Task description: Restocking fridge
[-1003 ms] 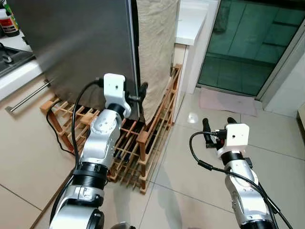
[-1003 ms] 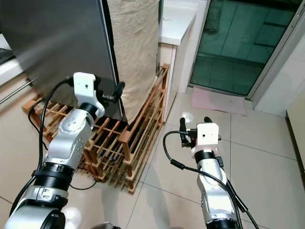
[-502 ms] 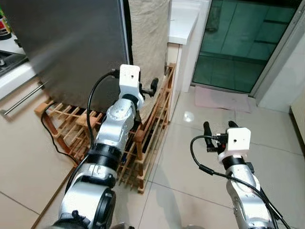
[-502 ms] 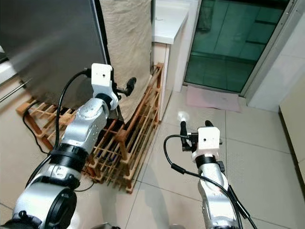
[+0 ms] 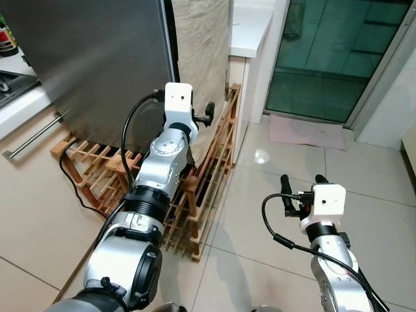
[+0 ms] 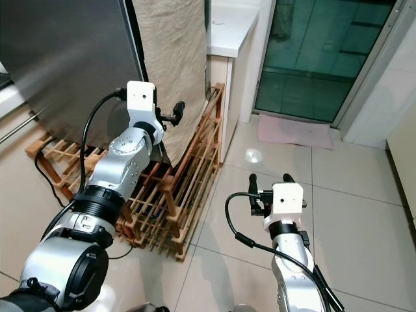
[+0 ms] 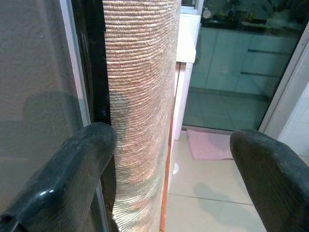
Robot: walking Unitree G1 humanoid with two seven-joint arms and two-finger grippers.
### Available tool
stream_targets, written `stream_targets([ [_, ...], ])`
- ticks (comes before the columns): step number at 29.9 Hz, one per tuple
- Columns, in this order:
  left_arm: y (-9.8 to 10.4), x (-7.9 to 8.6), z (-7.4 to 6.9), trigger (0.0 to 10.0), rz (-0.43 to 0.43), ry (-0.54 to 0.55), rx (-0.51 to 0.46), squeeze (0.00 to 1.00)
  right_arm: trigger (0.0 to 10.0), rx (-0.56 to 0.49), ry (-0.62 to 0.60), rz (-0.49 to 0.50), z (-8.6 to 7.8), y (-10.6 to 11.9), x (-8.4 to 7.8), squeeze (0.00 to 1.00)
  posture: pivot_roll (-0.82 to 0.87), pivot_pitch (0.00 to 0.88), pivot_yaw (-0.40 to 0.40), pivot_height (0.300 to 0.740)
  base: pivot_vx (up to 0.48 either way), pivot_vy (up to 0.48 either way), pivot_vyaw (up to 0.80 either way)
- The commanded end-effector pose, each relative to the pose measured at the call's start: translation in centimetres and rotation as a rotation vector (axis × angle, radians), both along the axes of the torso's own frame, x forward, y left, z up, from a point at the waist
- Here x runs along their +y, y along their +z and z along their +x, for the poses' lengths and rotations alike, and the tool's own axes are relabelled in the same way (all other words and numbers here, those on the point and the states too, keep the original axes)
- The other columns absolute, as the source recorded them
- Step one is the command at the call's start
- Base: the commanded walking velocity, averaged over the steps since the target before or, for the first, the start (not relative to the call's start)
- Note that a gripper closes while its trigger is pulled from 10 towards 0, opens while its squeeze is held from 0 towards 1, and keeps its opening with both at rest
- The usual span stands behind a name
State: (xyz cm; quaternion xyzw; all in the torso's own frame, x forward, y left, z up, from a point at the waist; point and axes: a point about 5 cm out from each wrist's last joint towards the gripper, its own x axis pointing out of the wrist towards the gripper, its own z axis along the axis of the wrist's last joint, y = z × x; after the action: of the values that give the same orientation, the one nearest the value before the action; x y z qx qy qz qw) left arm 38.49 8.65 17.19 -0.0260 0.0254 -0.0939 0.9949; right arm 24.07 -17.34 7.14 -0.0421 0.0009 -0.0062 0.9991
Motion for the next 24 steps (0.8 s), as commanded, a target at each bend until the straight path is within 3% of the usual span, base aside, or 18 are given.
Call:
stream_targets([
  [1, 1.3, 0.2, 0.4, 10.0, -0.011, 0.02, -0.029, 0.0, 10.0, 0.001, -0.01, 0.0, -0.1, 0.2, 0.0, 0.0, -0.17, 0.0, 0.073, 0.74, 0.0, 0.0, 0.0],
  [4, 1.6, 0.4, 0.2, 10.0, -0.019, 0.015, -0.044, 0.0, 10.0, 0.005, -0.015, -0.002, -0.2, 0.0, 0.0, 0.0, -0.16, 0.0, 0.074, 0.74, 0.0, 0.0, 0.0],
  [13, -1.1, 1.5, -1.7, 10.0, 0.015, 0.007, 0.017, 0.0, 10.0, 0.014, -0.013, 0.0, -0.3, -0.1, 0.1, 0.0, -0.14, 0.0, 0.067, 0.74, 0.0, 0.0, 0.0],
  [24, -0.7, 0.0, -1.5, 10.0, -0.013, -0.019, 0.021, 0.0, 10.0, 0.01, 0.01, -0.006, 0.4, 0.1, 0.2, 0.0, -0.14, 0.0, 0.051, 0.74, 0.0, 0.0, 0.0],
])
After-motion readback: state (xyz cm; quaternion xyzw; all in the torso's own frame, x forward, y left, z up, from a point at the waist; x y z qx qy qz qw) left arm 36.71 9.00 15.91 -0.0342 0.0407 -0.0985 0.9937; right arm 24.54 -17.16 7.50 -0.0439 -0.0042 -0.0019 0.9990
